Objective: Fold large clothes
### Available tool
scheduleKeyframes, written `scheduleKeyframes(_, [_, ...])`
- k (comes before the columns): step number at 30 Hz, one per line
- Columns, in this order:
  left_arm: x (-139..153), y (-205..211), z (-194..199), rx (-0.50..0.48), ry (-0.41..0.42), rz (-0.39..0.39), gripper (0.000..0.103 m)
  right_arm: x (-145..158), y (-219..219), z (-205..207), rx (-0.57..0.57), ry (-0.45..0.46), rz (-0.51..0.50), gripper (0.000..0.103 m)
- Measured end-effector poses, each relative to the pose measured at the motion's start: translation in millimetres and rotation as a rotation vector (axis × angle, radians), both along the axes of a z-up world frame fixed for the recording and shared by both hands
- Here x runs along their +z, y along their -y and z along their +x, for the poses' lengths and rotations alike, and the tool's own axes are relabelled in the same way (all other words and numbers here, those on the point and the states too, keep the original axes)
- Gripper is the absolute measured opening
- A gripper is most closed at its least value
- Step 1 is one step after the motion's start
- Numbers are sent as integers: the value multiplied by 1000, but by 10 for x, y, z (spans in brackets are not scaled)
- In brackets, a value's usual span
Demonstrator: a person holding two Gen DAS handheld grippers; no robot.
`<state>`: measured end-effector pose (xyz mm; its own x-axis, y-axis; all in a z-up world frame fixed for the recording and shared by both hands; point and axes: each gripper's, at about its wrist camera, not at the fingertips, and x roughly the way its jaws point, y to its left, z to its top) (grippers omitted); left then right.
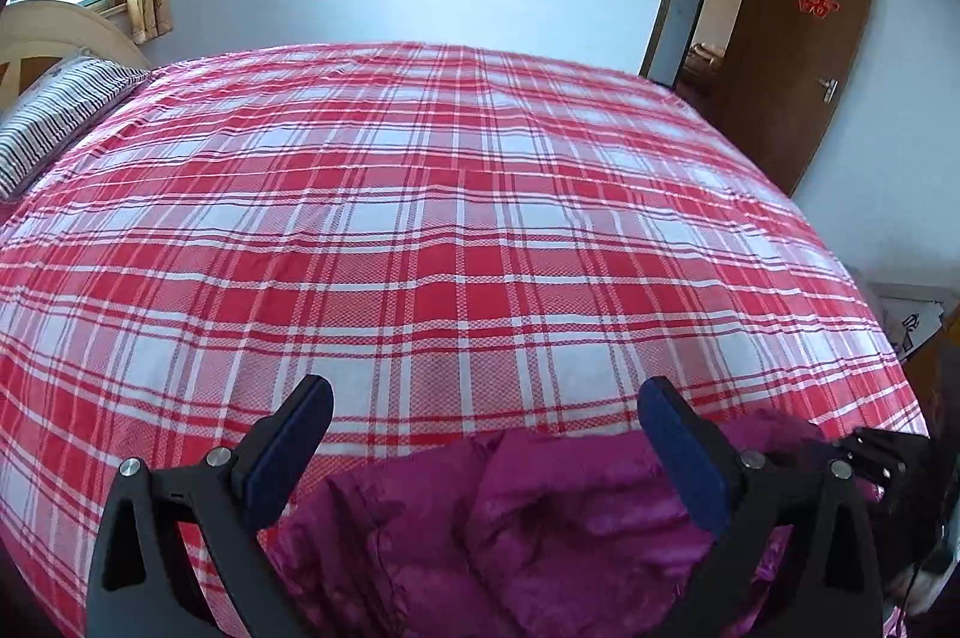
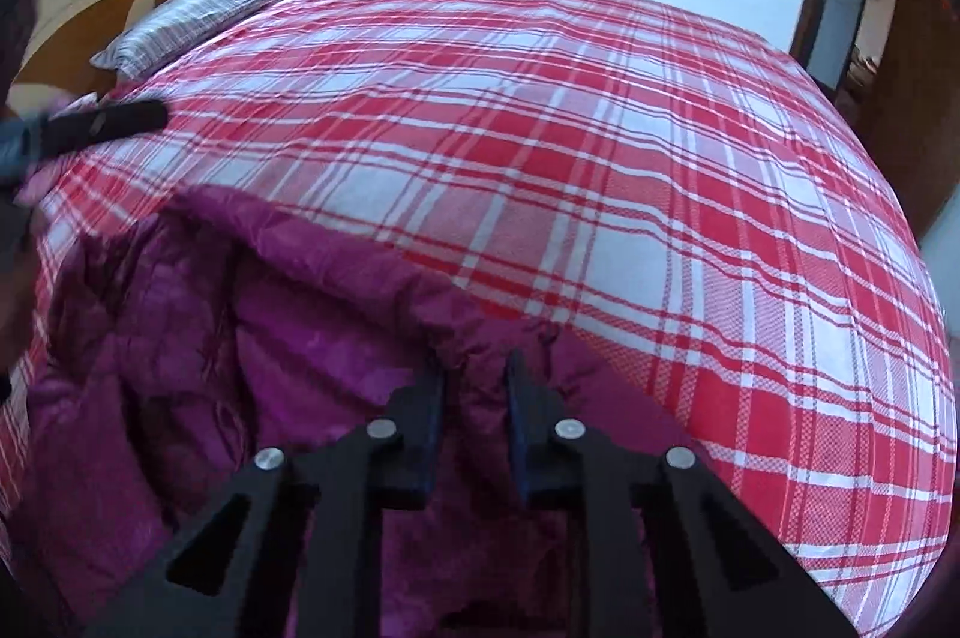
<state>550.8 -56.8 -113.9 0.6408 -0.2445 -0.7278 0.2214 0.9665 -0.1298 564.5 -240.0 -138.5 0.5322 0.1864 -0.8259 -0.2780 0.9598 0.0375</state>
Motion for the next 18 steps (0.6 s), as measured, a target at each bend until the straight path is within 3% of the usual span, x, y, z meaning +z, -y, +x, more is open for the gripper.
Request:
scheduleKeyframes(4, [-405, 163, 216, -2, -124, 109, 102, -102, -29, -57, 26, -10, -42, 22])
scheduleKeyframes(7, [-632, 174, 119, -24, -183, 139, 102, -160, -28, -105, 41, -18, -63, 22])
scheduleKeyframes(11, [-776, 240, -78, -53, -191, 211, 102, -152, -45, -168, 66, -35, -85, 26])
scheduleKeyframes(14, [-837, 212, -109, -41, -187, 201, 102, -6, 9, -218, 32, -45, -38, 41])
scheduleKeyframes(18, [-879, 213, -147, -32, -197, 166, 102, 338, 184, -265, -121, 3, 107, 49])
